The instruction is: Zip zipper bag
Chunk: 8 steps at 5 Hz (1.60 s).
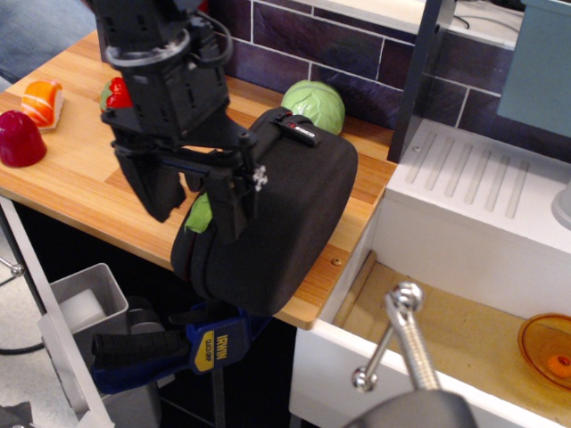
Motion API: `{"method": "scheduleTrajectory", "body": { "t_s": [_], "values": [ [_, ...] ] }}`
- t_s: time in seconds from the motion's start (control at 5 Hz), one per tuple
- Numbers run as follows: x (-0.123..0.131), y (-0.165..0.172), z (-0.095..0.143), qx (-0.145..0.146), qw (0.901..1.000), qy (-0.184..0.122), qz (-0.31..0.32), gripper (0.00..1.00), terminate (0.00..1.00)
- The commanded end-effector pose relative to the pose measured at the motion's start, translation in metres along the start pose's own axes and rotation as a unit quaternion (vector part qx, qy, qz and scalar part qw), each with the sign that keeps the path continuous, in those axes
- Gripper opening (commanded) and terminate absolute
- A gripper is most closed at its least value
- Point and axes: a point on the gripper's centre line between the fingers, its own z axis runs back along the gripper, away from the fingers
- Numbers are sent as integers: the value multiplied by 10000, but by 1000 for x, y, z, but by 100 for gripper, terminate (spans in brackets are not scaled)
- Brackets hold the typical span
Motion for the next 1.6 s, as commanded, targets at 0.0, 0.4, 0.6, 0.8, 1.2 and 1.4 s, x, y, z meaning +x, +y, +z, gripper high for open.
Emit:
{"method": "scheduleTrajectory", "body": {
  "t_s": [0.0, 0.4, 0.6, 0.8, 1.2, 1.4],
  "values": [
    [-2, 3, -1, 58, 9999, -82, 24, 0, 0],
    [-16, 11, -11, 210, 9998, 31, -66, 0, 0],
    [-43, 21, -19, 359, 9985, 384, -176, 0, 0],
    [-68, 33, -22, 597, 9964, 598, -51, 0, 0],
    [-63, 56, -64, 1116, 9938, 16, 25, 0, 0],
    [-60, 57, -72, 1275, 9915, 118, 217, 0, 0]
  ]
}}
